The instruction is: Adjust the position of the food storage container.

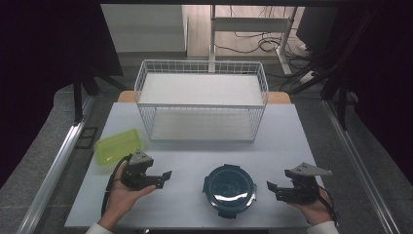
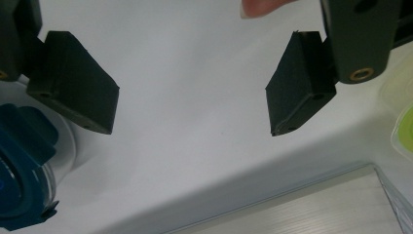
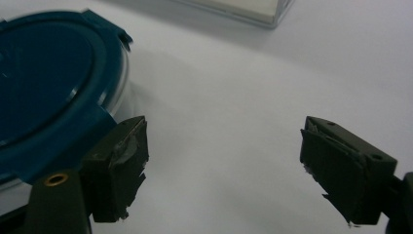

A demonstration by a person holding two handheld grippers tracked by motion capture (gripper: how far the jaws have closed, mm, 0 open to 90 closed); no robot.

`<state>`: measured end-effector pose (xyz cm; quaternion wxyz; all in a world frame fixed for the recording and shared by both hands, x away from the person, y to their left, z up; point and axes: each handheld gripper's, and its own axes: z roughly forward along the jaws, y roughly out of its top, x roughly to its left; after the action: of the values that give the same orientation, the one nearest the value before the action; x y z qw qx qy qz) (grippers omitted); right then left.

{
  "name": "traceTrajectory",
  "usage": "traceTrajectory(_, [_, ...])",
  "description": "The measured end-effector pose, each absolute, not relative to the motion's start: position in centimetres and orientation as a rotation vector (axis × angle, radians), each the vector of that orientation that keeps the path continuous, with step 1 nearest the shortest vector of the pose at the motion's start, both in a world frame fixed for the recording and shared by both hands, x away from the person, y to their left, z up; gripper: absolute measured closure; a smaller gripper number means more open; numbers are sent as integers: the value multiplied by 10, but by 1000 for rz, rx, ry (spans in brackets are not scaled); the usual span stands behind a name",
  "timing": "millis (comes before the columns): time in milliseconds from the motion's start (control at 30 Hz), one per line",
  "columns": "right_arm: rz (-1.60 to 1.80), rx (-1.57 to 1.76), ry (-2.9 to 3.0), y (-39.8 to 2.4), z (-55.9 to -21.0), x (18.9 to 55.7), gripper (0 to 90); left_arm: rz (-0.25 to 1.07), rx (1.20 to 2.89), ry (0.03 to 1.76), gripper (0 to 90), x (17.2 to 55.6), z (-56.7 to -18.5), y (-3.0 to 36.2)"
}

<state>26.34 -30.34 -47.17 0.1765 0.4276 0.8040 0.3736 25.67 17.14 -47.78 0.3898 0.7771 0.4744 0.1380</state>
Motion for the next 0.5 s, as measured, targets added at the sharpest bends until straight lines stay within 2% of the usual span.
traceTrajectory(200, [1024,1250,2306,-310,-478,267,203,341,1972,1219,180,258,-478,176])
traceTrajectory(500, [1076,1305,2284,-308,-463,266,240,322,1974,1229,177,239,-476,181])
